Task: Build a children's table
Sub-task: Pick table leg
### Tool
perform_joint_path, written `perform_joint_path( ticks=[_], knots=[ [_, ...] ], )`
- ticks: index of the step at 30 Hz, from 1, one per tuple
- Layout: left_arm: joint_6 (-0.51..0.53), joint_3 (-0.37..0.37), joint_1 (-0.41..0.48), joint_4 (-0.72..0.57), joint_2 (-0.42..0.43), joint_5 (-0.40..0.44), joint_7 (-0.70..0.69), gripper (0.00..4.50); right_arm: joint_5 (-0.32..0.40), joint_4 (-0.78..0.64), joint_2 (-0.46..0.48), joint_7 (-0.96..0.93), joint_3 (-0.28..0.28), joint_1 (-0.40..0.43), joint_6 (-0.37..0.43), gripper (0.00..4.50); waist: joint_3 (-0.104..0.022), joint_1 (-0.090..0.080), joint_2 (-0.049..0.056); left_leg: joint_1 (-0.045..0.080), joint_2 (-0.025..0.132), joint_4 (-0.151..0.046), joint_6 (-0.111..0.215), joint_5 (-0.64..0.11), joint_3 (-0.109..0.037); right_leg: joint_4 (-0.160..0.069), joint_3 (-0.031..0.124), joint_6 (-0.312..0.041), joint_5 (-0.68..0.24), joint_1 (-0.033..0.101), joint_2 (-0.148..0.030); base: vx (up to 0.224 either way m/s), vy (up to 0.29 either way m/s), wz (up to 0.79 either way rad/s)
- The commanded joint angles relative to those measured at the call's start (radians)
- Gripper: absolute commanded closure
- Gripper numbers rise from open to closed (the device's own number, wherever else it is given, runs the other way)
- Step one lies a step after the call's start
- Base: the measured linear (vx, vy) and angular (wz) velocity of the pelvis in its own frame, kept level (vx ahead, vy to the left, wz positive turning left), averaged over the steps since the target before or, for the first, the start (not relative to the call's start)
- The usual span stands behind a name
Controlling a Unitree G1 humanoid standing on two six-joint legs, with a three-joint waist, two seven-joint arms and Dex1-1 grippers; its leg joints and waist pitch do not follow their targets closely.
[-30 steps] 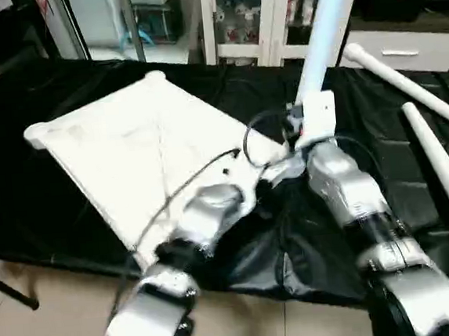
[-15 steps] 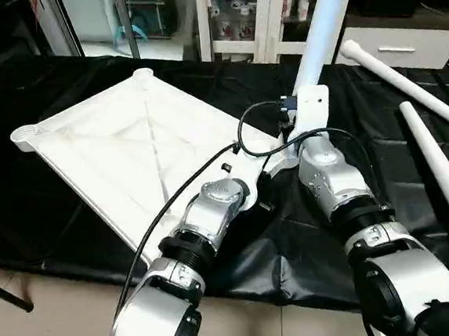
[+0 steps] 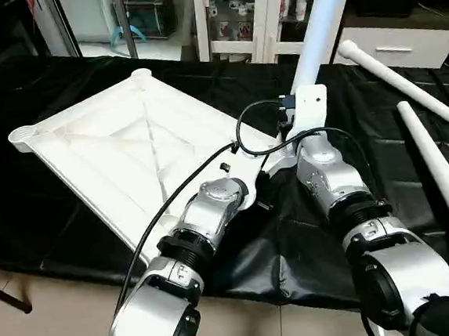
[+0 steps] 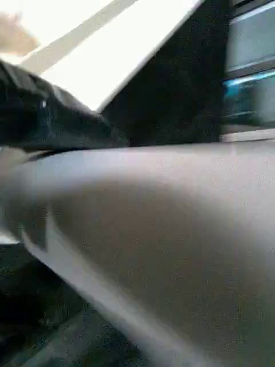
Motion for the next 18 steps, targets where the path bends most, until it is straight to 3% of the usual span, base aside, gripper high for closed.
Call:
perform_joint_path(
  ticks=[1, 3, 9, 14, 17, 18],
  knots=[
    [0.005, 0.047, -0.022, -0.014, 0.044, 0.004, 0.049, 4.5, -0.009, 0.065, -0.016, -0.001, -0.018, 0.045, 0.045, 1.9, -0.06, 0.006, -0.008, 0.012, 0.077, -0.078, 0.056, -0.248, -0.037, -0.066, 0.035, -0.241, -0.189, 0.036, -0.066, 0.0, 0.0, 0.0],
    [0.005, 0.046, -0.021, -0.017, 0.049, 0.004, 0.044, 4.5, -0.013, 0.035, -0.016, 0.008, -0.01, 0.042, 0.05, 1.63, -0.063, 0.007, -0.009, 0.006, 0.079, -0.074, 0.097, -0.165, -0.037, -0.053, 0.032, -0.262, -0.085, 0.04, -0.065, 0.0, 0.0, 0.0],
    [0.001, 0.042, -0.018, -0.018, 0.057, 0.002, 0.032, 4.5, -0.016, -0.095, -0.018, 0.038, 0.007, 0.063, 0.089, 1.03, -0.067, 0.012, -0.009, 0.005, 0.081, -0.065, 0.149, -0.091, -0.033, -0.045, 0.031, -0.287, -0.015, 0.043, -0.067, 0.0, 0.0, 0.0],
    [-0.003, 0.039, -0.018, -0.017, 0.06, -0.002, 0.028, 4.5, -0.023, -0.12, -0.021, 0.049, 0.012, 0.065, 0.1, 0.66, -0.065, 0.011, -0.007, 0.007, 0.082, -0.066, 0.14, -0.109, -0.033, -0.048, 0.03, -0.29, -0.049, 0.041, -0.065, 0.0, 0.0, 0.0],
    [-0.007, 0.036, -0.019, -0.017, 0.06, -0.005, 0.021, 4.5, -0.013, -0.161, -0.02, 0.069, 0.005, 0.077, 0.105, 0.66, -0.066, 0.011, -0.006, 0.009, 0.081, -0.065, 0.132, -0.111, -0.032, -0.047, 0.03, -0.29, -0.042, 0.041, -0.064, 0.0, 0.0, 0.0],
    [-0.009, 0.034, -0.019, -0.017, 0.059, -0.006, 0.019, 4.5, -0.003, -0.188, -0.018, 0.082, 0.0, 0.087, 0.11, 0.98, -0.067, 0.013, -0.006, 0.01, 0.083, -0.064, 0.137, -0.095, -0.033, -0.044, 0.031, -0.291, -0.019, 0.041, -0.064, 0.0, 0.0, 0.0]
  ],
)
